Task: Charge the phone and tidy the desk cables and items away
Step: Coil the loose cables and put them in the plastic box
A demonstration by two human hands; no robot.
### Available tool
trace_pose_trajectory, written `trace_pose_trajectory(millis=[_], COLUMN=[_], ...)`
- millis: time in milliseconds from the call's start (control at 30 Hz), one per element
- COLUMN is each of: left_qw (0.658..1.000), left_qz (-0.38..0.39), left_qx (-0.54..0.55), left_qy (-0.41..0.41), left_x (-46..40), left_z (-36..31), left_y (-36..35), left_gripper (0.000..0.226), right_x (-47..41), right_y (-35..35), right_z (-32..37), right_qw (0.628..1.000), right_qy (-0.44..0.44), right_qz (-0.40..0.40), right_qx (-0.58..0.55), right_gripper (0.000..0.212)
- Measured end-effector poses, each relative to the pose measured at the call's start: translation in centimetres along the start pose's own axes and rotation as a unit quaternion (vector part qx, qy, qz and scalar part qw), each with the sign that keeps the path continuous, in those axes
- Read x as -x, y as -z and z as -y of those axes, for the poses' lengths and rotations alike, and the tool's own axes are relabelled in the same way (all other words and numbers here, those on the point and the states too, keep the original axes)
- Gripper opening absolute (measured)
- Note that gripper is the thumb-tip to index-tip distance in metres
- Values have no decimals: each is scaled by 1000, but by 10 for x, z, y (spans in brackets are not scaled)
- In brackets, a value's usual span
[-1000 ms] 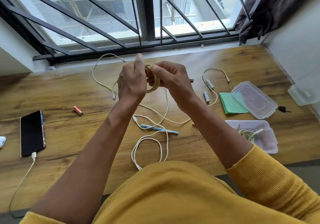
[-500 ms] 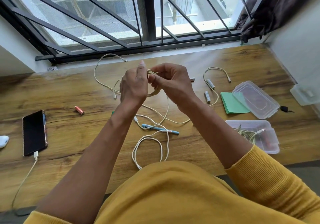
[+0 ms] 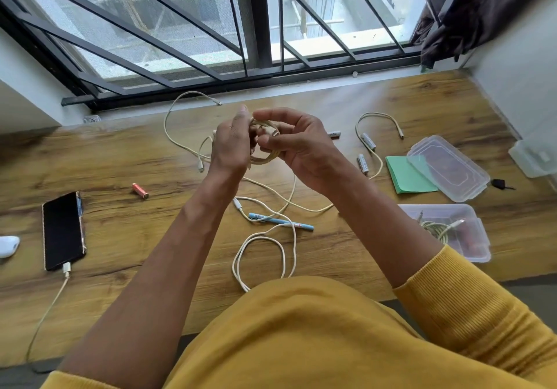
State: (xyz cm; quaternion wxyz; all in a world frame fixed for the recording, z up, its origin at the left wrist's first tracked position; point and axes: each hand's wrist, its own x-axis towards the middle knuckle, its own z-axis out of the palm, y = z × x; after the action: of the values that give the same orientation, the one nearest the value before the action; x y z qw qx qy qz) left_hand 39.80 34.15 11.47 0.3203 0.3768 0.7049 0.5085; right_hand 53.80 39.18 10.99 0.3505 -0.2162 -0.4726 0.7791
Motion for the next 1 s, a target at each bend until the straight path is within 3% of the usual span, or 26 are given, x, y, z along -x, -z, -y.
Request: trace_pose_trajectory(millis=[167,300,467,633,833,1000], left_qw=[998,995,996,991,985,986], left_qz=[-21,-47,-53,-102,-131,-128], left_qx=[53,81,70,83,98,95], left_qy=[30,36,-2,36,53,44], left_x=[2,6,13,4,-5,-6], left_z=[-3,-10,-11,-3,-2,-4], left_y=[-2,-3,-2,0,2,2], left_gripper=[53,52,56,48,61,67], right_x=[-5,-5,-5,-5,-2,-2], right_y=[-9,-12,-14,-18,-20,-20], right_z=[-4,-5,-3,-3,2,4], right_qw=[992,990,991,986,979,987], right_qy=[51,45,41,73,95,102], right_qz=[-78,-112,-121,-112,-80,-82], right_qx=[86,66,47,101,162,98], right_gripper=[17,13,15,21,18,15])
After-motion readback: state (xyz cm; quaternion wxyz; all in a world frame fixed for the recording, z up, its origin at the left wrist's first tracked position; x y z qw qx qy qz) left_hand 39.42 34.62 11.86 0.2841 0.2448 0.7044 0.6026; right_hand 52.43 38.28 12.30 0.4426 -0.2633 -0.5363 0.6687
